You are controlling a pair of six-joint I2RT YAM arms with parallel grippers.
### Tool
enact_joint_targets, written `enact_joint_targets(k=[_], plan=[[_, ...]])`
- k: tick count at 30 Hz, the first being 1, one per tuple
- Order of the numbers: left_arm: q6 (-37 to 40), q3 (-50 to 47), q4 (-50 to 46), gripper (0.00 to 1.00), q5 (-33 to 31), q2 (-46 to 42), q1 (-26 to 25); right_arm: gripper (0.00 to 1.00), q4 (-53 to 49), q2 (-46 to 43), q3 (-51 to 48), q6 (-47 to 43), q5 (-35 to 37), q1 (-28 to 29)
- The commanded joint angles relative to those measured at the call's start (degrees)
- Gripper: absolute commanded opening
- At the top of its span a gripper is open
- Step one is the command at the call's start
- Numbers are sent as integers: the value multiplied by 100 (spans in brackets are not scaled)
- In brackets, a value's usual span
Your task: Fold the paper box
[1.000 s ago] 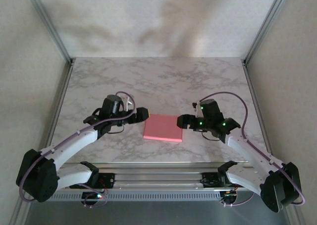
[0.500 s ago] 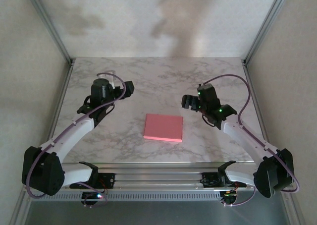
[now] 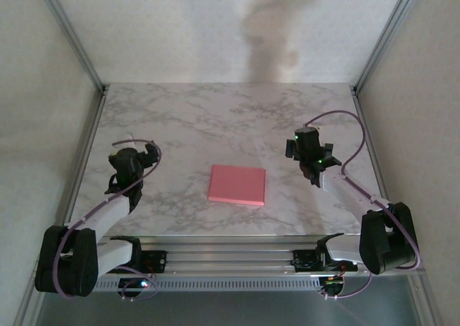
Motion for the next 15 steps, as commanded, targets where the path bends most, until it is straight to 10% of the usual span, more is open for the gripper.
enact_joint_targets(k=[1,15], plan=[[342,-197,1244,99,-294,268,37,99,590,-193,-223,-191,28,-334],[902,-827,4364,99,336,1832,94,99,3515,283,-1682,-877,-246,-1033]])
